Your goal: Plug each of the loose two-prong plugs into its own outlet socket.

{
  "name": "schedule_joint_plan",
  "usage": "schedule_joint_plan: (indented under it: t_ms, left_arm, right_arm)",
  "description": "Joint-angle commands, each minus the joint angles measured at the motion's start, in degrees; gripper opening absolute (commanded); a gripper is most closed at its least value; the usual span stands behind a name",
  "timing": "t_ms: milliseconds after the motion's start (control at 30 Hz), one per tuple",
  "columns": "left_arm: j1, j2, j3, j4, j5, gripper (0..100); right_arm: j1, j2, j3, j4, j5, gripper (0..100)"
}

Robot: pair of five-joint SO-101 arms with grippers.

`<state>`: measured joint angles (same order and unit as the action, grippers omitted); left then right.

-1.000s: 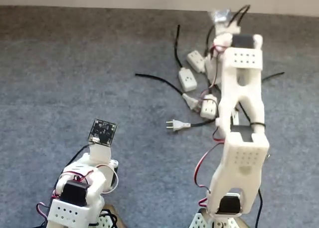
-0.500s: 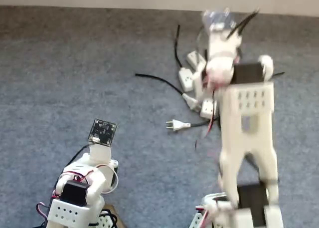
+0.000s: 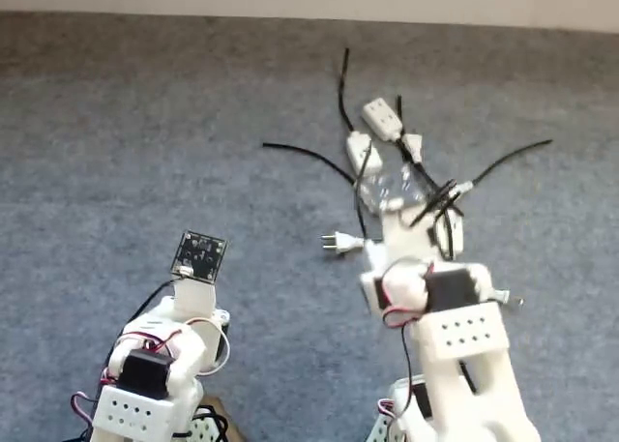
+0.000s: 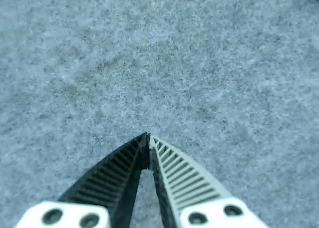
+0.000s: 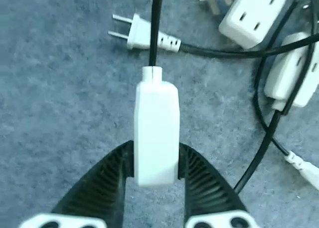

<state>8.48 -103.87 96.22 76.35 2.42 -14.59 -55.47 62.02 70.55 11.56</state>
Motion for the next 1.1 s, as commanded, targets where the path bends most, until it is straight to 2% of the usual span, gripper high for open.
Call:
schedule_joint_plan:
  t_ms: [0,167,300,400,533,667,767,867,1067]
  left_arm:
    - [1.19,-0.13,0.75,0.18,0.18,1]
    - [1.19,-0.13,0.75,0.18,0.18,1]
    - [1.19,-0.13,0.75,0.18,0.18,1]
    - [1.19,-0.13,0.75,0.18,0.18,1]
    - [1.19,-0.13,0.75,0.18,0.18,1]
    - [1.19,-0.13,0.75,0.18,0.18,1]
    - [1.19,-0.13,0.75,0.18,0.18,1]
    - [1.19,-0.13,0.75,0.18,0.18,1]
    - [1.19,-0.13,0.75,0.18,0.18,1]
  right_arm:
    - [-0.31,-2.68,9.1,-7.87,3.16,3.0]
    - [-0.31,-2.68,15.43,-17.27,3.08,3.0]
    - [-0.31,-2.68,17.36,-19.38,2.99,3.7]
    - [-0.04,-3.03,17.1,-19.03,0.53,12.3]
    - [-0.31,-3.12,11.12,-14.11,-2.46,23.8]
    - [-0.31,-3.12,-2.33,-2.24,-2.55,24.0]
    - [0.13,-2.95,-9.01,2.15,-2.29,24.0]
    - [2.15,-2.68,-5.85,0.31,-1.41,24.0]
    - [5.05,-3.03,10.68,-12.7,7.65,24.0]
